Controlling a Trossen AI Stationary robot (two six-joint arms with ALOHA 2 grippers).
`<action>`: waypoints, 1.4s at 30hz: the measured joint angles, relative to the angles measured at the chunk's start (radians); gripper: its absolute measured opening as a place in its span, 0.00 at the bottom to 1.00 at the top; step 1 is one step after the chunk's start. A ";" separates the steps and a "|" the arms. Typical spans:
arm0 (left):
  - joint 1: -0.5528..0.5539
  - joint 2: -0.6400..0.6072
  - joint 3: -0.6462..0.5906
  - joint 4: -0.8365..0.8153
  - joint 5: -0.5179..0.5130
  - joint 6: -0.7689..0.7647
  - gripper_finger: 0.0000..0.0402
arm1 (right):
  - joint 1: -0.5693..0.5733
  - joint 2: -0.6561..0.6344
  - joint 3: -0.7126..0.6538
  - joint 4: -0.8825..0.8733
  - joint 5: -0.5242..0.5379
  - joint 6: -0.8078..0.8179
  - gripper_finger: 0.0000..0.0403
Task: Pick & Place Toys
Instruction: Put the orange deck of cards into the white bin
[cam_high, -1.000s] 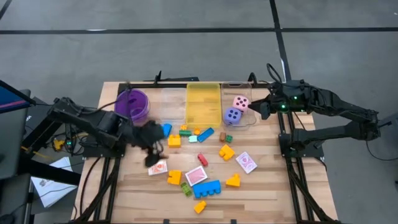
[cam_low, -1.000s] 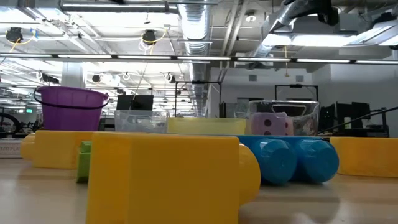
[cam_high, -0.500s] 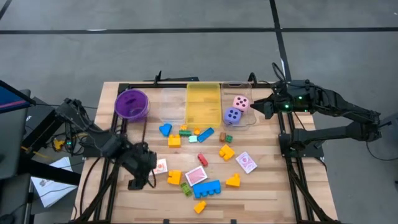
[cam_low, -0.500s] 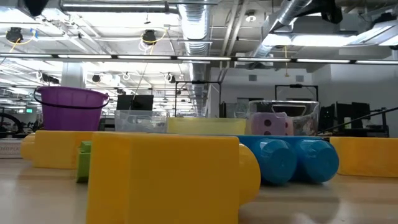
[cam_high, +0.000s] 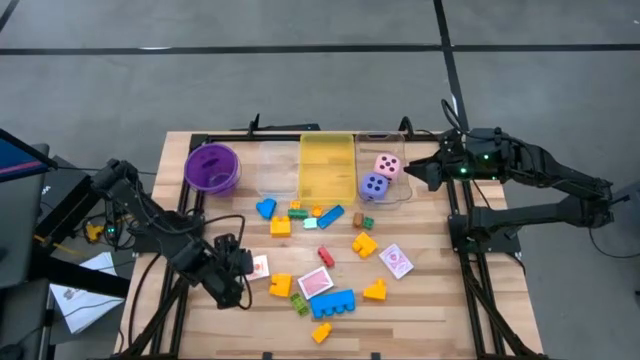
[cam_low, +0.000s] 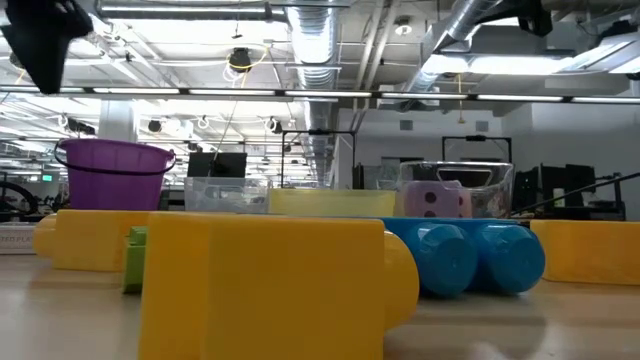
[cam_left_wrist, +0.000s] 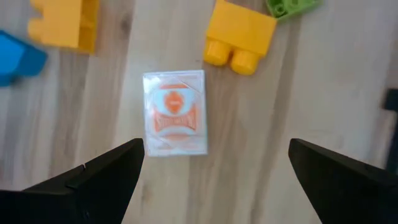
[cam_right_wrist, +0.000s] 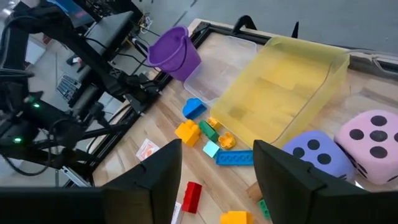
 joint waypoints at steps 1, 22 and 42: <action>0.002 0.000 -0.020 0.028 0.003 0.015 0.99 | 0.000 0.001 0.000 0.000 -0.001 0.000 0.47; 0.169 0.077 -0.102 0.191 0.056 0.276 1.00 | 0.000 0.001 0.000 0.000 -0.027 -0.030 0.47; 0.215 0.117 -0.312 0.434 0.097 0.243 1.00 | -0.001 0.001 0.000 -0.035 -0.027 -0.042 0.47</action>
